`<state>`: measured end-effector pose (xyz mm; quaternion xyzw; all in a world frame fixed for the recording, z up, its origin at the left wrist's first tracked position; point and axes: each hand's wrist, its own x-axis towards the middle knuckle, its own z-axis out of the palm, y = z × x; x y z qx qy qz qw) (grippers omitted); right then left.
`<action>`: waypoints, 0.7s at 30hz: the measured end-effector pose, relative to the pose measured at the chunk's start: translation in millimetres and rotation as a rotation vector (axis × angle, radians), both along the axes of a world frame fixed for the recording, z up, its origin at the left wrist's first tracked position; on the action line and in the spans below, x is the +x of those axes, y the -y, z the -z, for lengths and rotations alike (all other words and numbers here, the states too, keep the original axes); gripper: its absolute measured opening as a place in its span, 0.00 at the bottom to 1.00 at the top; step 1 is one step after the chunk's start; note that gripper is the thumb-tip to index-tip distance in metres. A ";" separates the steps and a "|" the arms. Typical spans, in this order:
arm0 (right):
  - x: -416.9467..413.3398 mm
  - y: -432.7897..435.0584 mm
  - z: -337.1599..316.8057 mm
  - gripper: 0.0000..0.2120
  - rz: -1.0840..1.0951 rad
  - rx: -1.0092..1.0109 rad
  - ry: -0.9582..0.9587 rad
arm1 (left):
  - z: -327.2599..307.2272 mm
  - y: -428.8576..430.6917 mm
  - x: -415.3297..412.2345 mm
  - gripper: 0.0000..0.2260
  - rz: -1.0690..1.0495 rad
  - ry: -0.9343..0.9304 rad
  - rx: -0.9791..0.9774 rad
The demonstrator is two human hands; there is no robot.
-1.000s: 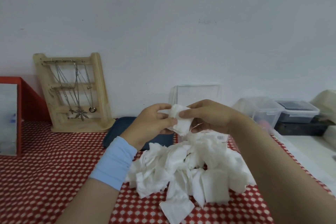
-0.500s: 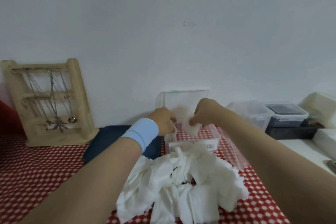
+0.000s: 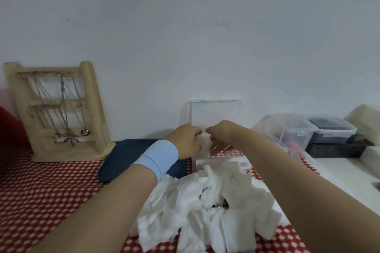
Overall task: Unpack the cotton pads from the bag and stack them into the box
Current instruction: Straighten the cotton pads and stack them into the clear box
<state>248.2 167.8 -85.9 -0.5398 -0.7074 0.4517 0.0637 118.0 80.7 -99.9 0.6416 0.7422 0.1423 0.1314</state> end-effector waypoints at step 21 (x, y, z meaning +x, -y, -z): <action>21.5 12.5 0.7 0.15 -0.046 0.079 -0.087 | -9.1 19.7 9.9 0.28 0.110 -0.131 -0.179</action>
